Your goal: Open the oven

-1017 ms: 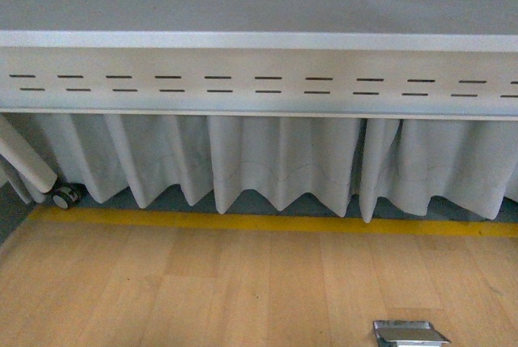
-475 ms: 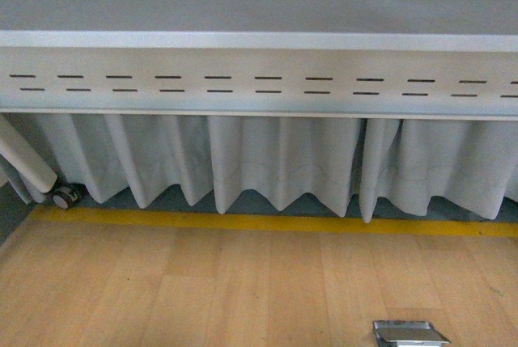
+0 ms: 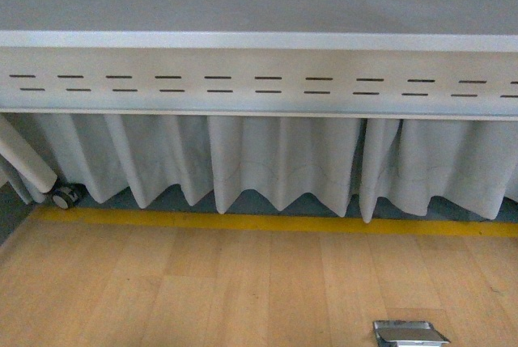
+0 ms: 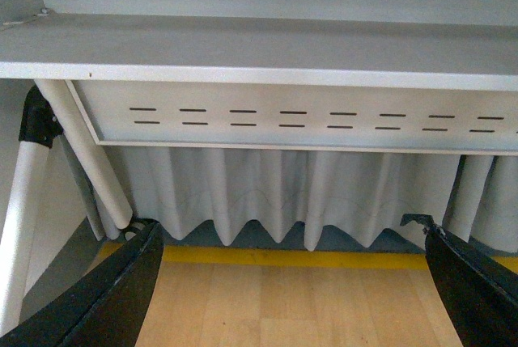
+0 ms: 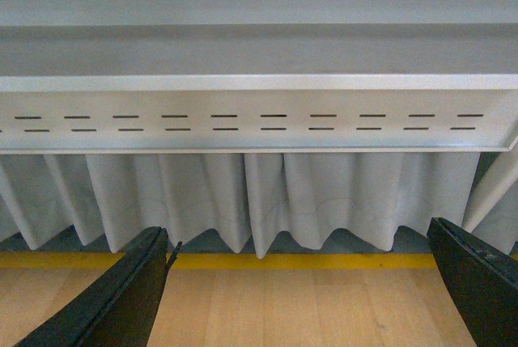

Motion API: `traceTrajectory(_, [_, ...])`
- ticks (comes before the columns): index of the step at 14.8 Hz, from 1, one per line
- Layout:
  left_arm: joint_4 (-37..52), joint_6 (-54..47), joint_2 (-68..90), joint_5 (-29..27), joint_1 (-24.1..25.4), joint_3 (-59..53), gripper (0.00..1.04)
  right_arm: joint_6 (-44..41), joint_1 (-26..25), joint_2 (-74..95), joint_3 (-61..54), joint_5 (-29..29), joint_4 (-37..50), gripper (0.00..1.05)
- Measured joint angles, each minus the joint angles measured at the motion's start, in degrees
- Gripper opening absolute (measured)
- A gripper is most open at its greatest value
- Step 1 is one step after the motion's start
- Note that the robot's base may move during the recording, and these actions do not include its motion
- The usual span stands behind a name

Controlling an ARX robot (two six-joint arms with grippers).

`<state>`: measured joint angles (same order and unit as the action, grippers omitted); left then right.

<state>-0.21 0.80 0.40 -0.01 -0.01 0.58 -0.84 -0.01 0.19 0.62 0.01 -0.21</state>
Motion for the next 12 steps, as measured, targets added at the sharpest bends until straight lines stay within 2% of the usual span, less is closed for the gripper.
traceTrajectory(12, [0.0,0.0,0.0,0.0,0.0,0.0,0.98,0.0,0.0,0.0,0.0,0.0,0.0,0.98])
